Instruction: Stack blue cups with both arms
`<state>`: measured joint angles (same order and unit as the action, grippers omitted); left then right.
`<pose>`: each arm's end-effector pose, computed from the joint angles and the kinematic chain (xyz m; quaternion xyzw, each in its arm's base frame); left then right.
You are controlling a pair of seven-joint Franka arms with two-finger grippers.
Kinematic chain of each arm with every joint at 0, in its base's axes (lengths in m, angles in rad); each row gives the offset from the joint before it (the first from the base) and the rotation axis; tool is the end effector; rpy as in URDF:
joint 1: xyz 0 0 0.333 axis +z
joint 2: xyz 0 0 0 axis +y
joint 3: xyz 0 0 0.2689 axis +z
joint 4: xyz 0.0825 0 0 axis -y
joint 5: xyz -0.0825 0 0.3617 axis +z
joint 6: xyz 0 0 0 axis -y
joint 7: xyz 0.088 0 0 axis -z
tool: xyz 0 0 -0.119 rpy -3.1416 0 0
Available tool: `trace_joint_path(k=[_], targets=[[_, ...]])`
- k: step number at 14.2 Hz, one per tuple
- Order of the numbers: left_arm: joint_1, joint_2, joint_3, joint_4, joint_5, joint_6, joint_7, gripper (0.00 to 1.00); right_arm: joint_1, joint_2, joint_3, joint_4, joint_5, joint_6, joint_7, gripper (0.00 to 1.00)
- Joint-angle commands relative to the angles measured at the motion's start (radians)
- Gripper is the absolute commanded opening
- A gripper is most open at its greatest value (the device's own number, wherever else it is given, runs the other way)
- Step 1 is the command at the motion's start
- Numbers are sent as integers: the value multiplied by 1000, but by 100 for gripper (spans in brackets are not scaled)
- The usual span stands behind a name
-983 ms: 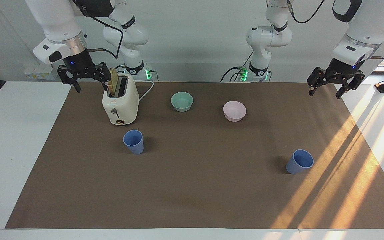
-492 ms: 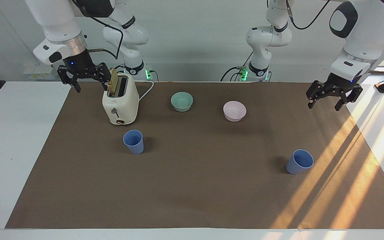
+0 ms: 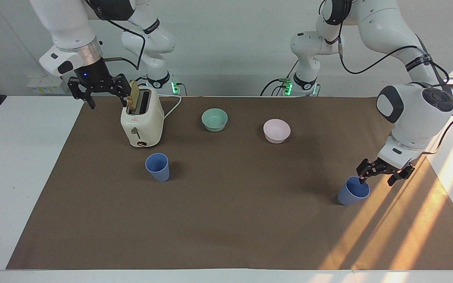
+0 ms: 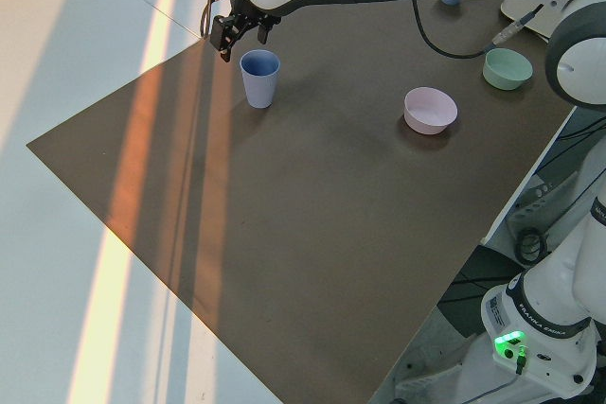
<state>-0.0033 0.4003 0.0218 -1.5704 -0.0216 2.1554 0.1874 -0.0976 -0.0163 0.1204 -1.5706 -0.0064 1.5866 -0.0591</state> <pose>0.6543 0.0095 0.3829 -0.9925 0.0801 -0.0923 0.0041 0.5301 0.0118 0.5755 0.9990 0.0409 0.0160 0.0045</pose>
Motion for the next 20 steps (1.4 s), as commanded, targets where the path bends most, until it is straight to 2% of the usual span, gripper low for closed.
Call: trace_joint_path(k=[1, 6, 7, 9, 10, 11, 13, 14, 20], targets=[[3, 14, -6, -19, -15, 66, 23, 100, -8, -20, 4, -25, -9, 9, 8, 100], [11, 15, -6, -63, -15, 83, 38, 99, -7, -22, 4, -31, -7, 6, 8, 100], [9, 26, -6, -68, -17, 95, 38, 92, -8, -22, 5, -31, -9, 3, 7, 100], [5, 31, -6, -108, -17, 132, 35, 90, -8, -22, 5, -31, -7, 0, 7, 100], [0, 35, -6, -131, -17, 149, 27, 86, -8, -22, 4, -31, -7, 1, 7, 100], [-4, 40, -6, -144, -17, 173, 24, 74, -8, -22, 4, -31, -7, 1, 7, 100], [-4, 38, -6, -146, -17, 176, 26, 23, -8, -22, 4, -31, -7, 3, 7, 100], [-4, 38, -6, -142, -17, 166, 24, 0, -8, -24, 4, -31, -9, 1, 7, 100], [-35, -20, -6, -132, -15, 104, 23, 0, -8, -24, 4, -31, -7, 3, 7, 100]])
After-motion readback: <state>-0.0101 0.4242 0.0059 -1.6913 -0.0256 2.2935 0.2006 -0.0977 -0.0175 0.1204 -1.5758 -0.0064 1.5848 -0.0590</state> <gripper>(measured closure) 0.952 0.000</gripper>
